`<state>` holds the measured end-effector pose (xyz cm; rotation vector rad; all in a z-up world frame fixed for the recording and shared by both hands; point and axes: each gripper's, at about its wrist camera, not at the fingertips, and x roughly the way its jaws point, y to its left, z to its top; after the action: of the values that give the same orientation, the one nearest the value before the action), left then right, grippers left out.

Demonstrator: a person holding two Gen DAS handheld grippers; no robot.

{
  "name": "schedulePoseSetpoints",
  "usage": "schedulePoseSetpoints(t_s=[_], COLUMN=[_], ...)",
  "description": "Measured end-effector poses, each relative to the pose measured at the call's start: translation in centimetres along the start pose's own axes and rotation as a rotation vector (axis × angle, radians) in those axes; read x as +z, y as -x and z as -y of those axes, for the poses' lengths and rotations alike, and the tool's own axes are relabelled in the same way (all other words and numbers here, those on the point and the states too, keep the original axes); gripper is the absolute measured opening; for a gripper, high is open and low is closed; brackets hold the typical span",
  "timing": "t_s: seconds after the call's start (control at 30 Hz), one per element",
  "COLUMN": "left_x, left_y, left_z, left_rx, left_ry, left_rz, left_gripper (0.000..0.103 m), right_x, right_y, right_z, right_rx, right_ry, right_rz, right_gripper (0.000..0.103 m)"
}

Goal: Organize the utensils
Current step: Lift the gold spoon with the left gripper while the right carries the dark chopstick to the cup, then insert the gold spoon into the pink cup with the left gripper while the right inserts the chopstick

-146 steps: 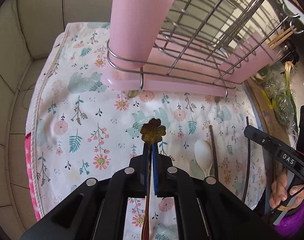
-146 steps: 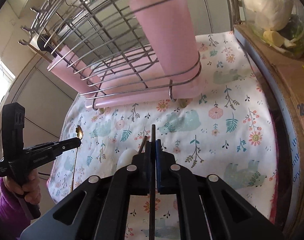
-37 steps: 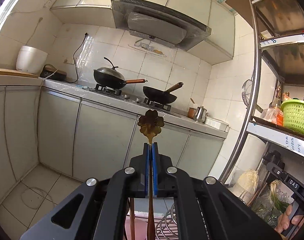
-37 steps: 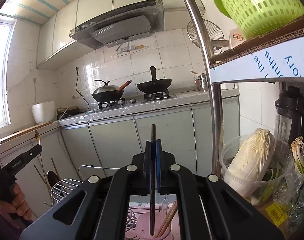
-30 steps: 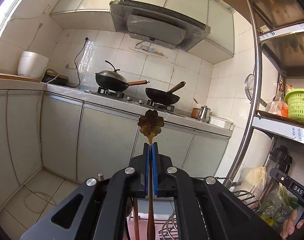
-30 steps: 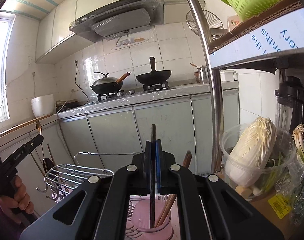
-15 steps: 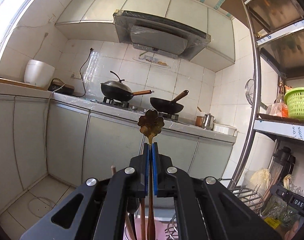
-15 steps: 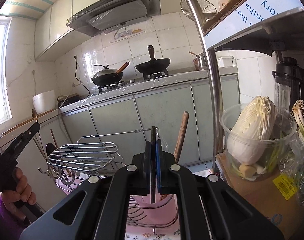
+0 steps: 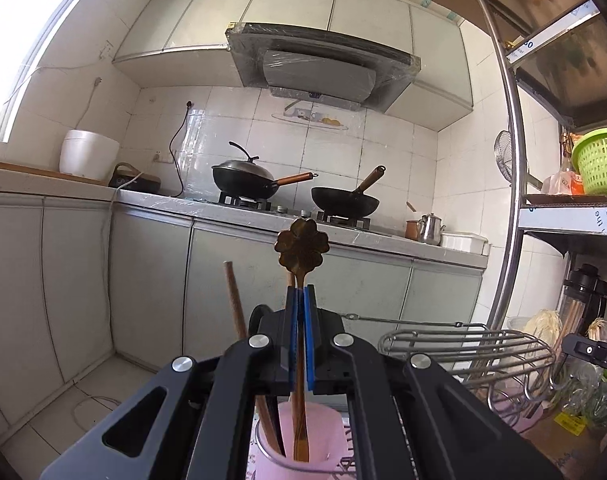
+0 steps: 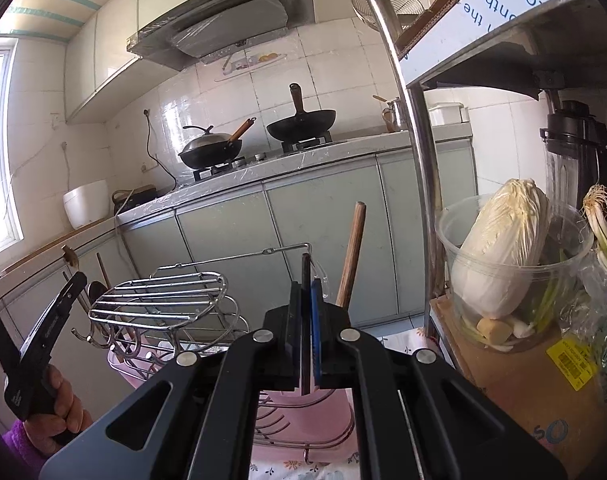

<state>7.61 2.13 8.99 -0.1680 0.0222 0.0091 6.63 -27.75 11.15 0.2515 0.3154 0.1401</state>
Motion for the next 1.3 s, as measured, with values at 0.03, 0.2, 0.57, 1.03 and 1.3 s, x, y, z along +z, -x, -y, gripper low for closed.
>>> schedulePoseSetpoints(t_s=[0.03,0.2,0.57,1.03,1.3], left_x=[-0.3,-1.5,-2.4,-2.8,-1.9], left_y=[0.6,1.4,-2.7,-4.3,-3.5], left_z=[-0.1,-1.5,-4.7,-4.6,-4.6], left_rx=[0.006,0.015,-0.031,-0.076,-0.100], left_ry=[0.004,0.060,0.215,0.221,0.224], left_rz=[-0.002,-0.085,-0.307,-0.416,-0.427], left_gripper=[0.003,0.003,0.003,0.020,0.040], right_x=[-0.1,-0.8,-0.8,-1.2,-1.5], right_y=[0.1,0.3,-1.9,-3.6,-3.6], right_z=[0.1,0.6,2.1,2.6,2.5], right_rx=[-0.002,-0.011,0.001,0.009,0.005], right_ry=[-0.006,-0.042,-0.117,-0.143,-0.147], right_rz=[0.000,-0.021,-0.116,-0.178,-0.252], right_gripper=[0.005,0.005,0.005,0.005,0.014])
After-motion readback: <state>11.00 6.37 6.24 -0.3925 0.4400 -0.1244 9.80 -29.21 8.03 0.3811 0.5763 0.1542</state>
